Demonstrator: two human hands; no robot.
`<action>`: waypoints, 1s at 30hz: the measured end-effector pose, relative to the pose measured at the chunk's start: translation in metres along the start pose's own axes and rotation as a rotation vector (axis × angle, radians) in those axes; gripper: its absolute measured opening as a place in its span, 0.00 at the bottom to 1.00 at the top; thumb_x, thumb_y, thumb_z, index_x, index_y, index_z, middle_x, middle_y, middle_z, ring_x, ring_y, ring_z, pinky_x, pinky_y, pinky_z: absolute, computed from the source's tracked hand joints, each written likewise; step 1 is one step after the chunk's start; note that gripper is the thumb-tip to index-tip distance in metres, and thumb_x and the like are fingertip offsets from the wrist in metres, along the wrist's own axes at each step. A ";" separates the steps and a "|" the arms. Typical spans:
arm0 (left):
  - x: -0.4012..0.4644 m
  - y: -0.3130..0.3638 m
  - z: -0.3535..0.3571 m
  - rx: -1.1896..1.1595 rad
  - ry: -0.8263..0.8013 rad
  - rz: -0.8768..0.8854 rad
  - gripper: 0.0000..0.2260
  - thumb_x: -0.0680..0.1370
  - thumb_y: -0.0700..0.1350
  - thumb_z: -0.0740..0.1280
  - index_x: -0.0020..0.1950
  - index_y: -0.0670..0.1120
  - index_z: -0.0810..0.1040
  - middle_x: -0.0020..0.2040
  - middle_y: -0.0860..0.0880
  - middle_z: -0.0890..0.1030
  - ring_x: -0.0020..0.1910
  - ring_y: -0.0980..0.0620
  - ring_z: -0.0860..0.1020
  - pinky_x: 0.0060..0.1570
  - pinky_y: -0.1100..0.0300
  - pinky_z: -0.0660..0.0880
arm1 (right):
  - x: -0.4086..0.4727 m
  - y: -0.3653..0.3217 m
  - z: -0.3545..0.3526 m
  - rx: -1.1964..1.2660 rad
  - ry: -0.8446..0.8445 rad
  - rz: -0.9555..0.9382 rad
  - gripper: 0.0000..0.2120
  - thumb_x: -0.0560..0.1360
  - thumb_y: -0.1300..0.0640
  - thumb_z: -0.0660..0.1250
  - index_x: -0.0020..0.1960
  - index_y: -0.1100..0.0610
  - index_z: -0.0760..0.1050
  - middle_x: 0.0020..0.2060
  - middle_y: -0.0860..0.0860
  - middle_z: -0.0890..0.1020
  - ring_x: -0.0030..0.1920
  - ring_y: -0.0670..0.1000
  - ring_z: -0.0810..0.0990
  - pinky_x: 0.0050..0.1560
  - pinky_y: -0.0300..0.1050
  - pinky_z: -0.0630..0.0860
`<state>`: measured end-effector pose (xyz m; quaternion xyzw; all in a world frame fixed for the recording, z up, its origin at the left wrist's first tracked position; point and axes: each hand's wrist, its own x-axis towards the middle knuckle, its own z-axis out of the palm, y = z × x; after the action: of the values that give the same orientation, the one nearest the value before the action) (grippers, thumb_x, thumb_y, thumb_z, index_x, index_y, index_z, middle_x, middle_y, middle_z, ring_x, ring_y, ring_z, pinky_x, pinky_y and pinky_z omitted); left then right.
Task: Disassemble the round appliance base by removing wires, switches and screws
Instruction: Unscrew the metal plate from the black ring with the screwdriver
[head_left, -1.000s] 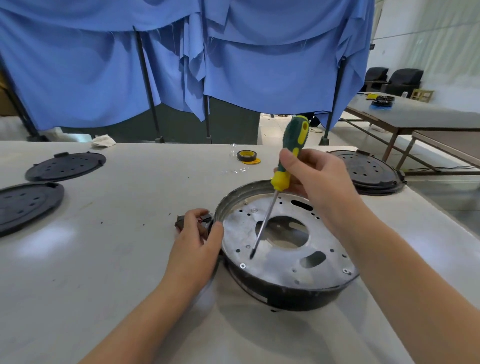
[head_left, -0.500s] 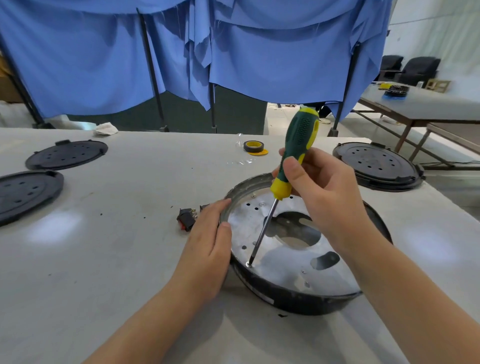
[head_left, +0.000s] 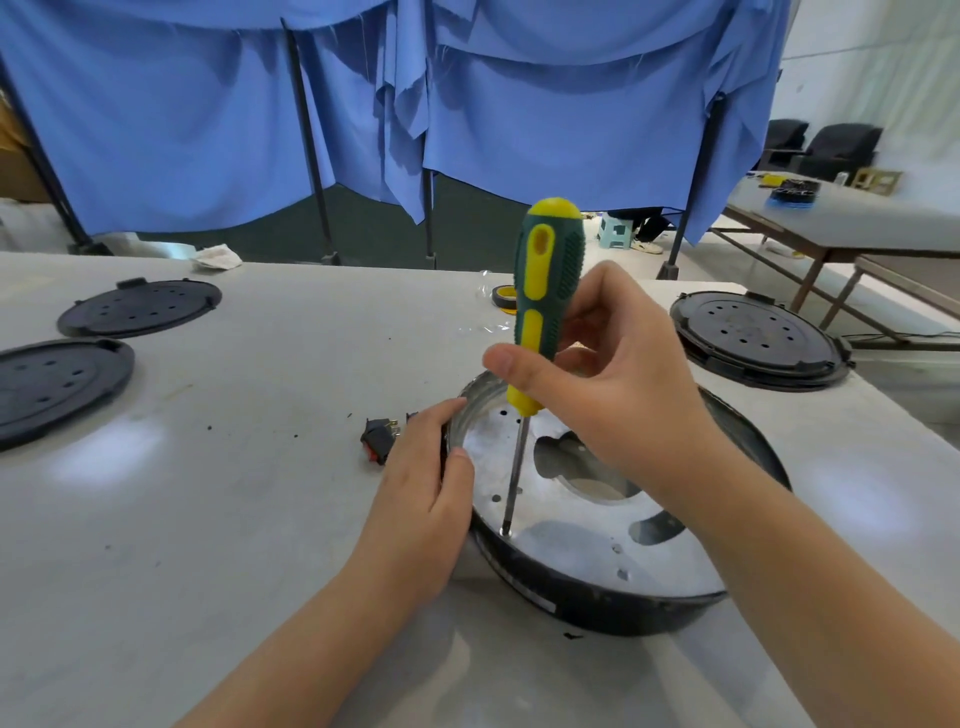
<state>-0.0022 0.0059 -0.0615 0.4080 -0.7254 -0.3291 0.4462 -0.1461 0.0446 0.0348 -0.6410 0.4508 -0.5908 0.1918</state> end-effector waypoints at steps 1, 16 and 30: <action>0.000 0.001 -0.002 0.014 0.014 0.019 0.18 0.76 0.49 0.55 0.65 0.56 0.69 0.59 0.62 0.74 0.60 0.62 0.72 0.61 0.61 0.70 | 0.002 -0.001 0.000 -0.002 -0.026 -0.004 0.17 0.65 0.51 0.78 0.41 0.50 0.69 0.34 0.46 0.82 0.31 0.44 0.81 0.33 0.39 0.80; 0.003 0.004 -0.013 0.047 -0.056 0.129 0.21 0.79 0.37 0.59 0.66 0.60 0.67 0.57 0.62 0.77 0.53 0.60 0.77 0.49 0.74 0.72 | 0.016 -0.016 -0.028 0.137 -0.392 0.114 0.14 0.68 0.61 0.70 0.54 0.61 0.77 0.45 0.55 0.85 0.47 0.52 0.85 0.49 0.42 0.80; 0.044 0.065 -0.046 0.001 -0.658 -0.004 0.08 0.76 0.44 0.69 0.53 0.53 0.84 0.49 0.58 0.85 0.52 0.61 0.81 0.56 0.67 0.75 | 0.021 -0.004 -0.032 0.049 -0.343 0.135 0.12 0.71 0.59 0.73 0.54 0.56 0.79 0.48 0.54 0.84 0.48 0.50 0.84 0.49 0.38 0.79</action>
<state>0.0080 -0.0090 0.0279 0.2813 -0.8299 -0.4441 0.1869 -0.1766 0.0384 0.0577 -0.6957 0.4393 -0.4694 0.3205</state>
